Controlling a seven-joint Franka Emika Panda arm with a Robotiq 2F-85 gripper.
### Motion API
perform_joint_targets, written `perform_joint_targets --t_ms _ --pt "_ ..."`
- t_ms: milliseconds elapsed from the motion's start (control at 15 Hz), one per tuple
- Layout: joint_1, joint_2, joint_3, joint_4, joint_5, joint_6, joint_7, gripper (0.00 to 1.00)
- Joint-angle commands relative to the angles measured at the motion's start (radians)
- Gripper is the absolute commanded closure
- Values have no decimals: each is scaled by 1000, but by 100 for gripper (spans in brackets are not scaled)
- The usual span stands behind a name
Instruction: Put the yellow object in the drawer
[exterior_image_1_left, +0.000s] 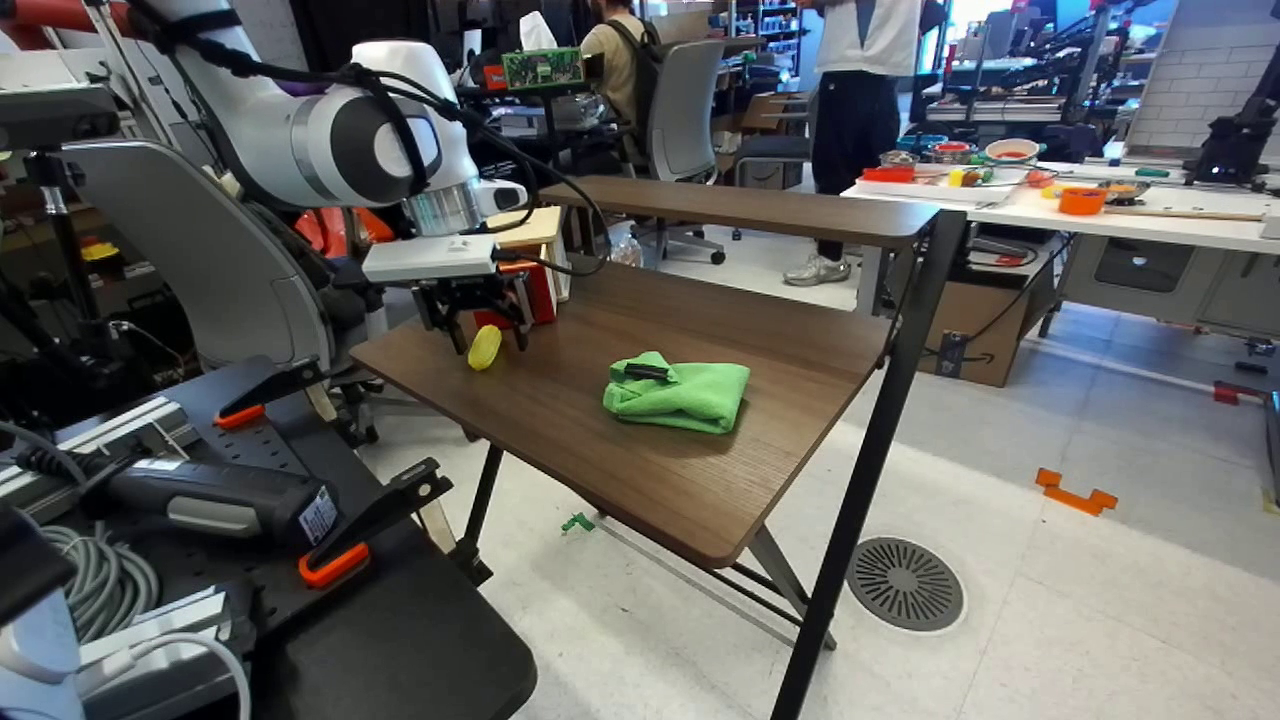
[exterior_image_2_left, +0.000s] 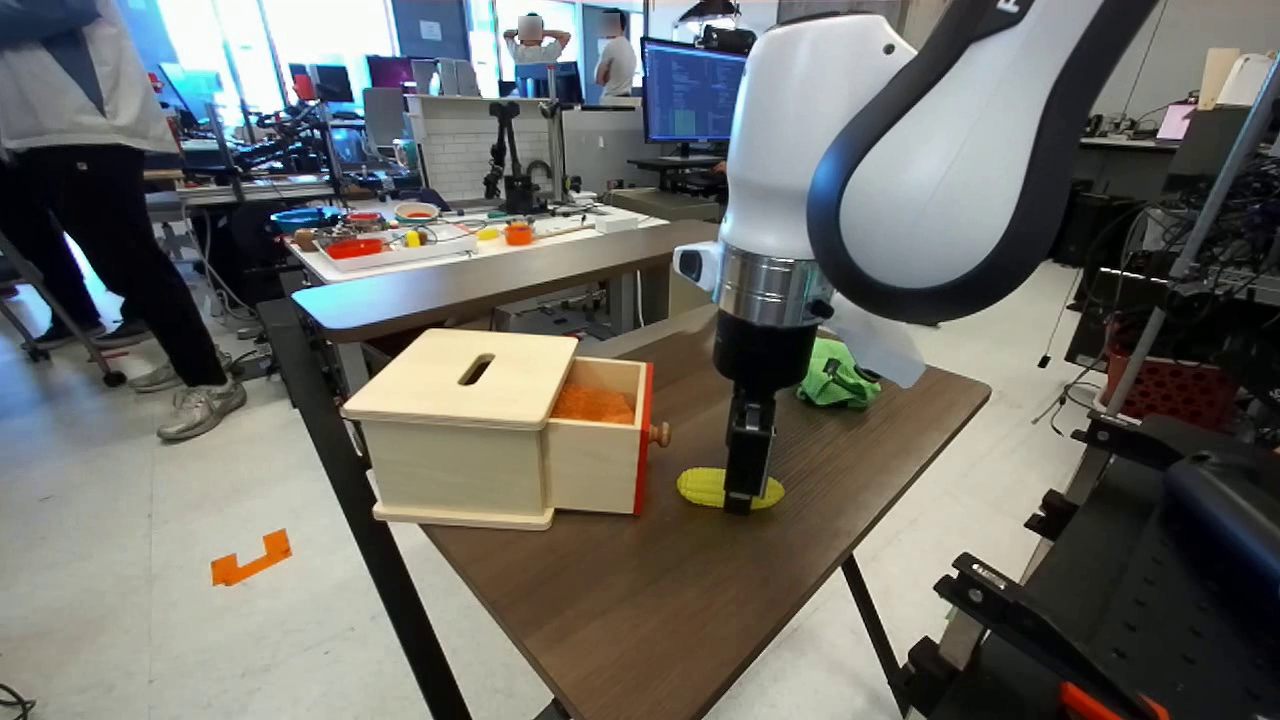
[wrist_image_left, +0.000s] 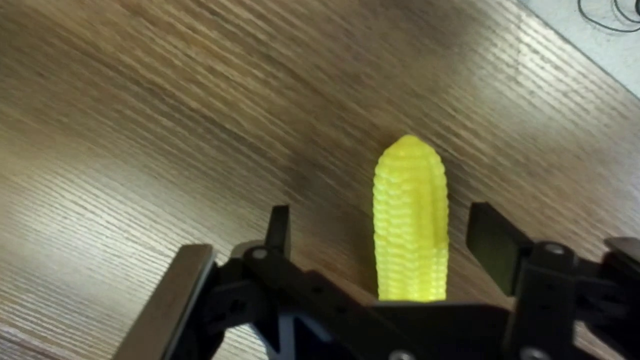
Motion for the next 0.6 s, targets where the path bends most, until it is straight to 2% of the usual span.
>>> perform_joint_targets --t_ms 0,400,467,533 --pt "12 31 4 42 -12 4 28 42" --pt "24 -1 8 61 -2 -45 50 88" --pt "23 -15 11 60 5 -68 60 92" --pt "26 -31 8 59 10 -95 76 92"
